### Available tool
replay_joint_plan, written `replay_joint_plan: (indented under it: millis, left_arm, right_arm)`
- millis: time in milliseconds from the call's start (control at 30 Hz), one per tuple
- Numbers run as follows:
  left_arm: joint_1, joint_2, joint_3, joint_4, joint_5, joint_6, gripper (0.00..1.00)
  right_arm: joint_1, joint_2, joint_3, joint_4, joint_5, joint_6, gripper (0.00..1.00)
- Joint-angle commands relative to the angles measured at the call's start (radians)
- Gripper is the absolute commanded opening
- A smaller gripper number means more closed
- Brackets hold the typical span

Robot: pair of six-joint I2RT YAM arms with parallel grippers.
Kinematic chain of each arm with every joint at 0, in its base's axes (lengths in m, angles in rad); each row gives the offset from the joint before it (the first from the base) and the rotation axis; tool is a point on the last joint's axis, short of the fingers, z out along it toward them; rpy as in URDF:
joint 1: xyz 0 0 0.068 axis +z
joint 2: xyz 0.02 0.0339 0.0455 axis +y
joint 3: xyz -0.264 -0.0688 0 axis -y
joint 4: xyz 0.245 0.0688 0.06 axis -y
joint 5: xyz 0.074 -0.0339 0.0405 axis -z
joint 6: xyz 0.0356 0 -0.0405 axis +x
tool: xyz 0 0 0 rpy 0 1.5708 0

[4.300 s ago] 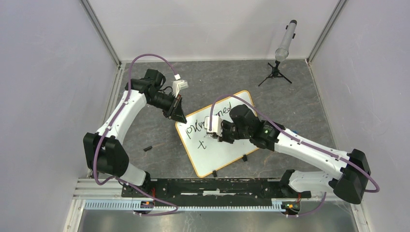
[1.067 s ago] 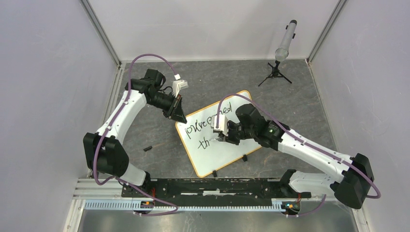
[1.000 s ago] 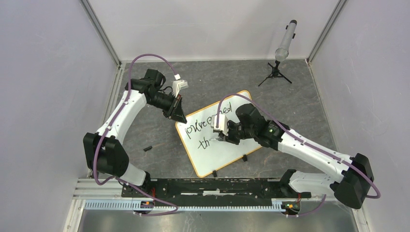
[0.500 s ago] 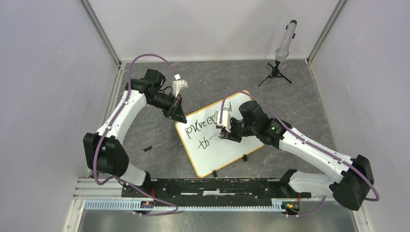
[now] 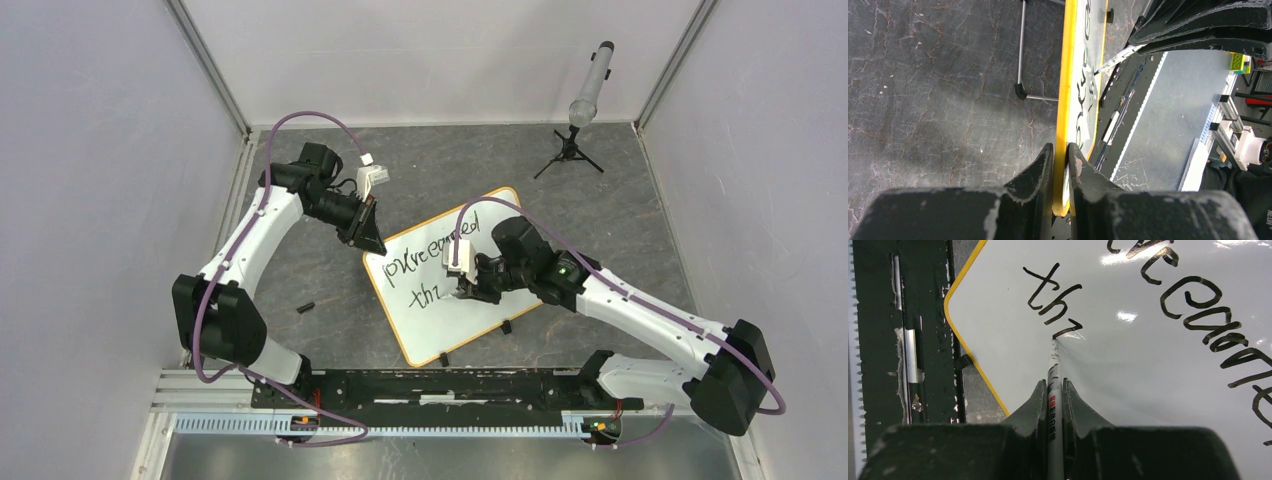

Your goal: Write a sentence on the whiteboard

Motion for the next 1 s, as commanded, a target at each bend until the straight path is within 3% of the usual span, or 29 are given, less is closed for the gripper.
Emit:
replay_joint_plan:
  millis: [0, 433, 967]
  left_arm:
    - [-0.001, -0.01, -0.001, 0.022, -0.016, 0.01, 0.02]
    - [-0.001, -0.013, 0.0, 0.023, -0.012, 0.01, 0.02]
    - [-0.001, -0.006, 0.002, 0.024, -0.011, 0.013, 0.02]
  right_arm:
    - [0.006, -0.014, -0.004, -0.016, 0.034, -0.026, 0.0]
    - [0.004, -0.007, 0.159, -0.052, 0.055, -0.034, 0.0]
    - [0.004, 0.055, 0.13, -0.004, 0.056, -0.033, 0.0]
